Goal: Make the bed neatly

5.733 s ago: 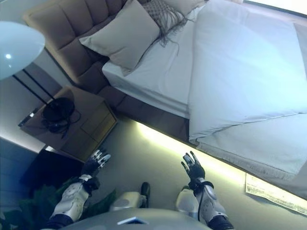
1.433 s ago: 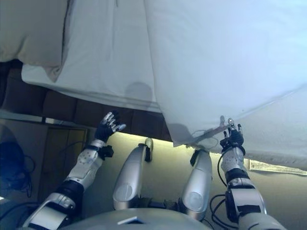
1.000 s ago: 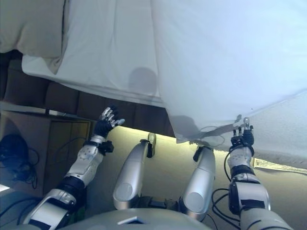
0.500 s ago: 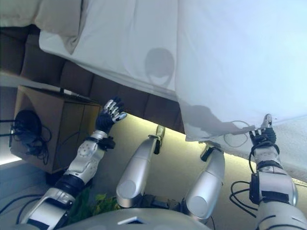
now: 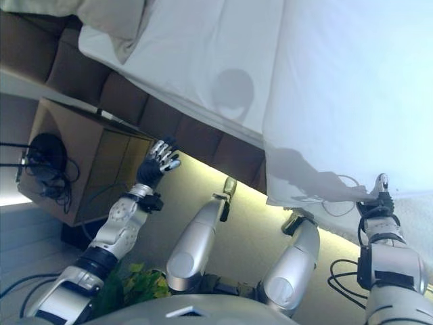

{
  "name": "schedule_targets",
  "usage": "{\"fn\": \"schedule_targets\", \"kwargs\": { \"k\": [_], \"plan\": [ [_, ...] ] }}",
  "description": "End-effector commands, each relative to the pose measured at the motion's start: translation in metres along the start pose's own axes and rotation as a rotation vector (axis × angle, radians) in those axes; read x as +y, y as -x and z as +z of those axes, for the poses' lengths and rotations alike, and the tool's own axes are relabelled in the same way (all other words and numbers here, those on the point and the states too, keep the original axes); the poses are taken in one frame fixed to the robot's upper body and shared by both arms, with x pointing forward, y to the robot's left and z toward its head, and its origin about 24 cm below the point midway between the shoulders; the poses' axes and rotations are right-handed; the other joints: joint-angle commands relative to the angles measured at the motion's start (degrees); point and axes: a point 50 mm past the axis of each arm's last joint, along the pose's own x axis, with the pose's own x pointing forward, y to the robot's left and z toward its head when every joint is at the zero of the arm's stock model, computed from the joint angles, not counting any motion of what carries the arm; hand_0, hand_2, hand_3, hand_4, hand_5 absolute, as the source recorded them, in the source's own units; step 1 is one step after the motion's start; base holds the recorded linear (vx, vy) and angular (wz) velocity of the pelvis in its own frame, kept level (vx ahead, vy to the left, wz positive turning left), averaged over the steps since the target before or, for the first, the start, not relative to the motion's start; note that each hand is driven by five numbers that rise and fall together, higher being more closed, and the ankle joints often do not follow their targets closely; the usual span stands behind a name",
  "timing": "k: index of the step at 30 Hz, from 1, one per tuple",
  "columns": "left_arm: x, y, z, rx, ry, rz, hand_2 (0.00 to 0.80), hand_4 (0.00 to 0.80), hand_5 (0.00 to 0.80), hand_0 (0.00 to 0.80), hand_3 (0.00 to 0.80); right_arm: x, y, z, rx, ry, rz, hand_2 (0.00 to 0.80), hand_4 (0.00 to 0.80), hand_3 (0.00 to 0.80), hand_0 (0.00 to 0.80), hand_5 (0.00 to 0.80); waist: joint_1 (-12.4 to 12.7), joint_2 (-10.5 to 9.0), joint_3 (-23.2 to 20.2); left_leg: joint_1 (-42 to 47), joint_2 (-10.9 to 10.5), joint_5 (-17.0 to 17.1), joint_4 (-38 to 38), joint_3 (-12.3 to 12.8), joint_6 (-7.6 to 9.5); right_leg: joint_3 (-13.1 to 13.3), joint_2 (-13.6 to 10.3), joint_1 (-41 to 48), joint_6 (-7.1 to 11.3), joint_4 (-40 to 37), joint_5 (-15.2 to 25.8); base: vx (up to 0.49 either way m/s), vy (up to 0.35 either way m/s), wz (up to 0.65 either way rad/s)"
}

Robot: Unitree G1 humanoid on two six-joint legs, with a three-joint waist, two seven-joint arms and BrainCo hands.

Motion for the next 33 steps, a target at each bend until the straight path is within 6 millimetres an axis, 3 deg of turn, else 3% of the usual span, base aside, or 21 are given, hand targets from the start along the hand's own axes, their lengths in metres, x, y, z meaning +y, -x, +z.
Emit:
{"fn": "schedule_targets", "kwargs": {
  "k": [1, 6, 9, 10, 22, 26, 33],
  "plan": [
    [-0.007, -0.001, 0.009, -0.029, -0.038, -0.08, 0.0, 0.0, 0.0, 0.0, 0.0, 0.079, -0.008, -0.01, 0.029, 0.0, 0.32, 0.0, 0.0, 0.0, 0.0, 0.0, 3.96, 0.89, -4.17, -1.12, 1.59, 0.64, -0.2, 0.89, 0.4, 3.49, -2.44, 2.17, 5.95, -6.89, 8.13, 0.044, 0.001, 0.17],
    [-0.004, -0.003, 0.011, -0.032, -0.05, -0.076, 0.0, 0.0, 0.0, 0.0, 0.0, 0.107, -0.008, -0.021, 0.055, 0.014, 0.378, 0.0, 0.0, 0.0, 0.0, 0.0, 4.78, 0.59, -4.13, -1.57, 1.33, 0.6, 0.39, 0.85, 0.6, 3.01, -2.67, 2.61, 6.25, -7.2, 8.62, 0.019, 0.009, 0.08],
    [-0.006, -0.004, 0.012, -0.042, -0.052, -0.078, 0.0, 0.0, 0.0, 0.0, 0.0, 0.121, -0.008, -0.024, 0.055, 0.007, 0.392, 0.489, 0.489, 0.489, 0.489, 0.489, 4.97, 0.79, -3.82, -1.85, 1.05, 1.14, -0.07, 0.92, 0.82, 2.9, -2.53, 2.52, 6.42, -7.82, 9.03, -0.016, 0.01, 0.02],
    [-0.007, -0.005, 0.013, -0.047, -0.054, -0.079, 0.0, 0.0, 0.0, 0.0, 0.0, 0.123, -0.008, -0.025, 0.053, 0.003, 0.399, 0.8, 0.8, 0.8, 0.8, 0.8, 5.02, 0.8, -3.59, -1.97, 1.03, 1.28, -0.22, 0.95, 0.86, 2.79, -2.45, 2.52, 6.44, -8.11, 9.15, -0.06, 0.001, 0.03],
    [-0.015, -0.01, 0.02, -0.09, -0.036, -0.085, 0.0, 0.0, 0.0, 0.0, 0.0, 0.123, -0.006, -0.046, 0.079, -0.007, 0.438, 0.8, 0.8, 0.8, 0.8, 0.8, 5.26, 0.32, -3.44, -1.01, 0.76, 3.04, -2.97, 0.79, 0.82, 0.87, -1.56, 6.6, 6.54, -13.5, 10.98, -0.01, 0.018, 0.01],
    [-0.013, -0.012, 0.022, -0.094, -0.041, -0.078, 0.0, 0.0, 0.0, 0.0, 0.0, 0.136, -0.003, -0.067, 0.112, 0.066, 0.459, 0.8, 0.8, 0.8, 0.8, 0.8, 6.12, -0.21, -3.96, -0.58, 0.73, 3.26, -3.28, 0.73, 0.71, -0.51, -2.02, 8.97, 6.59, -14.86, 11.48, 0.032, 0.015, 0.06],
    [-0.004, -0.009, 0.02, -0.078, -0.056, -0.043, 0.0, 0.0, 0.0, 0.0, 0.0, 0.18, 0.014, -0.118, 0.181, 0.274, 0.562, 0.8, 0.8, 0.8, 0.8, 0.8, 9.39, -0.82, -5.29, 0.68, -0.35, 4.06, -4.42, -0.56, 0.44, -3.8, -2.54, 14.83, 6.57, -18.5, 12.56, 0.065, -0.001, 0.13]
  ]
}}
